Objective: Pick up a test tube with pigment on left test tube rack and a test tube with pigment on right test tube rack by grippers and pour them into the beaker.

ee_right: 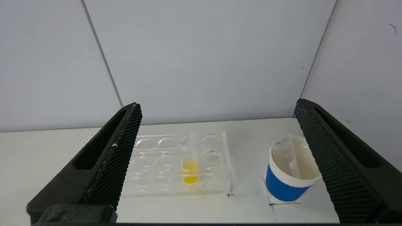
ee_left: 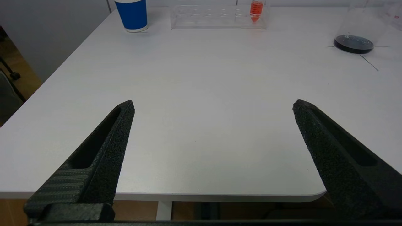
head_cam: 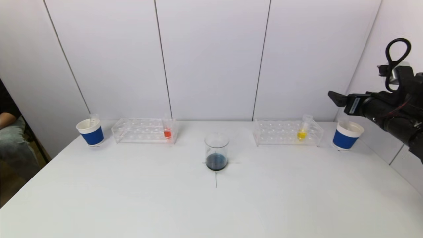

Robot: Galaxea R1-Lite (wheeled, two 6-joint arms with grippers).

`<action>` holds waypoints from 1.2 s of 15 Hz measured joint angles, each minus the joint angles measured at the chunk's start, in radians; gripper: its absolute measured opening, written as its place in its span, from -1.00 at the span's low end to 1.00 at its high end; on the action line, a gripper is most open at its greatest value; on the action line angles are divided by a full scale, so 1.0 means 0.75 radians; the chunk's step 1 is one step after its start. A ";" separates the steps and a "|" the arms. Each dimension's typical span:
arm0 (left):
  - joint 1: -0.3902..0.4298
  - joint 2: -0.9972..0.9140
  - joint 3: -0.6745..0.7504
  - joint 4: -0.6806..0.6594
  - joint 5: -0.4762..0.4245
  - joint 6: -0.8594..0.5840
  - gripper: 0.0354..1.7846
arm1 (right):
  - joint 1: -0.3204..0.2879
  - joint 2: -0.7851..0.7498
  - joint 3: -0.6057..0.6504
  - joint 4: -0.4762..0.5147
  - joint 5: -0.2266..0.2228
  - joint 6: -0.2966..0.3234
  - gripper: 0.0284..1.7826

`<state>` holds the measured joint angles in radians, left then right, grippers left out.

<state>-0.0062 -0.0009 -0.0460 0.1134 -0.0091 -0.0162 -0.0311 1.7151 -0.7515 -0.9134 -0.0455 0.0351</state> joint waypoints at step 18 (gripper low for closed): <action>0.000 0.000 0.000 -0.001 0.000 0.000 0.98 | 0.026 -1.424 0.751 0.504 -0.068 -0.015 0.98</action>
<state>-0.0062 -0.0009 -0.0462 0.1130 -0.0091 -0.0164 -0.0115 0.6474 -0.1881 -0.5357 -0.0962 0.0238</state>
